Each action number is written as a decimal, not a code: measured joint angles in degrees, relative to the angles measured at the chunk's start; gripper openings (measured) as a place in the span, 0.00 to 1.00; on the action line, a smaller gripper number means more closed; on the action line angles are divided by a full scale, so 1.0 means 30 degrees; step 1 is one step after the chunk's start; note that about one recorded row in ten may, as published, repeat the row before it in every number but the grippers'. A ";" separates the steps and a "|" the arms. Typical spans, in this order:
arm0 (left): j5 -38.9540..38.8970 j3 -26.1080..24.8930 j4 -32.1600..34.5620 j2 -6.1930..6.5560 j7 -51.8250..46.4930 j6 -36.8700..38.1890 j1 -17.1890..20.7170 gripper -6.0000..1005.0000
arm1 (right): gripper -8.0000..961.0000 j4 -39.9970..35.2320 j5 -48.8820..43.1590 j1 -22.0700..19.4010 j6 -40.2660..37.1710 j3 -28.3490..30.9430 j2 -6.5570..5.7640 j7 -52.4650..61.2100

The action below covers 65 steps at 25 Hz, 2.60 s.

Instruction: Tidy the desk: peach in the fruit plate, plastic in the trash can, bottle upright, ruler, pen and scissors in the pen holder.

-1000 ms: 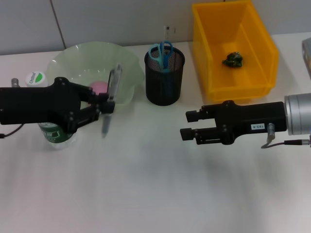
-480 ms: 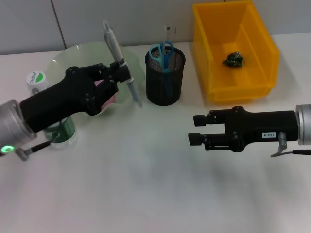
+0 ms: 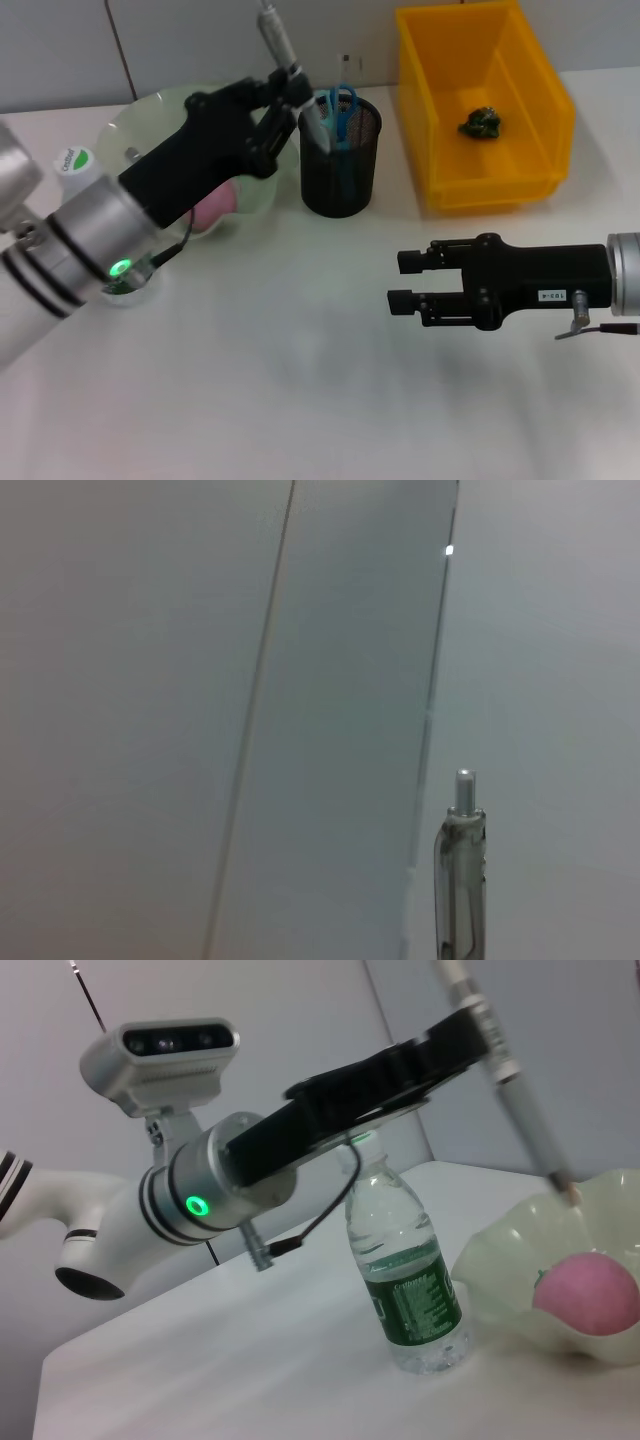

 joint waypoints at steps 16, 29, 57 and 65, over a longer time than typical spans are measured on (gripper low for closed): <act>0.8176 -1.4228 -0.5080 0.0002 0.7639 -0.8451 -0.2155 0.22 | 0.66 0.0266 0.0041 0.0127 -0.0045 0.0146 0.0033 -0.1030; 1.0016 -1.7609 -0.5881 0.0002 0.9326 -1.1008 -0.1631 0.25 | 0.66 0.0153 0.0439 0.0133 -0.0641 0.0108 0.0009 -0.1222; 1.1140 -1.7885 -0.6207 0.0001 0.8924 -1.1048 -0.1535 0.56 | 0.66 0.0287 0.0453 0.0140 -0.0534 0.0140 0.0031 -0.1250; 1.4151 -1.7992 -0.6190 0.0183 0.6137 -0.9539 -0.0758 0.77 | 0.66 0.0255 0.0471 0.0051 -0.0664 0.0421 -0.0097 -0.1242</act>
